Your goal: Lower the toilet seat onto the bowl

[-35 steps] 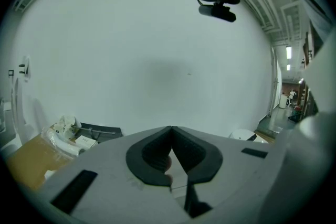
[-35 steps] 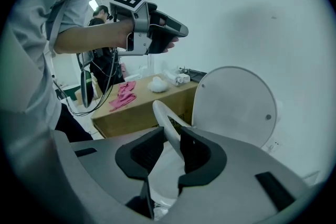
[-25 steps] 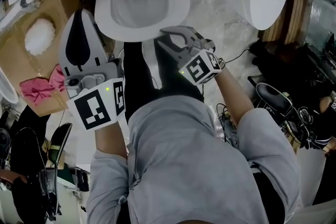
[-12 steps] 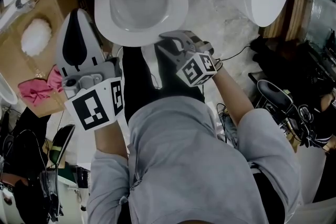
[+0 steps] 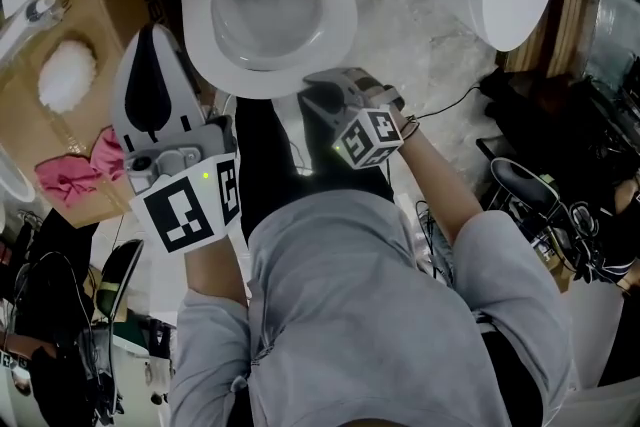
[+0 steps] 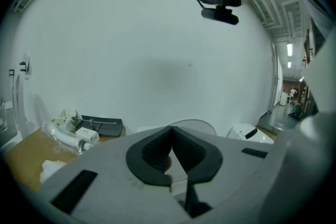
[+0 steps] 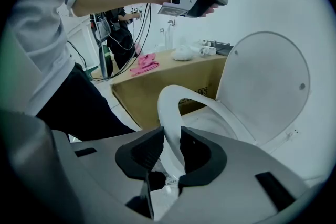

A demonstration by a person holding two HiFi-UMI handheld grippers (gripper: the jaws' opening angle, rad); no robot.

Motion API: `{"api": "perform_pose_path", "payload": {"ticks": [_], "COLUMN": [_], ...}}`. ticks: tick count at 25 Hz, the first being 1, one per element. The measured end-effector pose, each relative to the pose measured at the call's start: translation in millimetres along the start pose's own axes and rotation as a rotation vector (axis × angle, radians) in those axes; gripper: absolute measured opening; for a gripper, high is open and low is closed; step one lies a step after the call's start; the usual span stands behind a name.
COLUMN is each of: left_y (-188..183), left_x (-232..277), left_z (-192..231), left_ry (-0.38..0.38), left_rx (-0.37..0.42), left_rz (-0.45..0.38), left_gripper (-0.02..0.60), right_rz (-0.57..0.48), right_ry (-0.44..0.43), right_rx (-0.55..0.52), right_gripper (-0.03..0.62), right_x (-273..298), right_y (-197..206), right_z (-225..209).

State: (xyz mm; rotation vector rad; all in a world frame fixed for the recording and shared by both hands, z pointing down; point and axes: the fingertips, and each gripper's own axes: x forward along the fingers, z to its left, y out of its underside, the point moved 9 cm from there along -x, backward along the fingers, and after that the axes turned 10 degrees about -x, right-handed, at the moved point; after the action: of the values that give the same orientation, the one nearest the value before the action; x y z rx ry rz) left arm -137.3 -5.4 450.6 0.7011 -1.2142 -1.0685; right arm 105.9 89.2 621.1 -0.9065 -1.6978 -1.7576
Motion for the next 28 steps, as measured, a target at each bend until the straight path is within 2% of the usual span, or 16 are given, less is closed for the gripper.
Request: {"api": "perform_pose_path", "payload": {"ticks": [14, 28], "left_y": [16, 29], "left_x": [-1, -1], "left_z": [-5, -9], "left_ry": [0.009, 0.01], "left_rx": [0.01, 0.012], "left_rz": [0.012, 0.025], "left_gripper": [0.0, 0.0], "right_rz": [0.064, 0.126], "right_ry": [-0.031, -0.062], "right_rx": [-0.01, 0.026], "right_gripper": [0.087, 0.081], "right_x": [27, 58], "right_y": [25, 52], "right_z": [26, 47]}}
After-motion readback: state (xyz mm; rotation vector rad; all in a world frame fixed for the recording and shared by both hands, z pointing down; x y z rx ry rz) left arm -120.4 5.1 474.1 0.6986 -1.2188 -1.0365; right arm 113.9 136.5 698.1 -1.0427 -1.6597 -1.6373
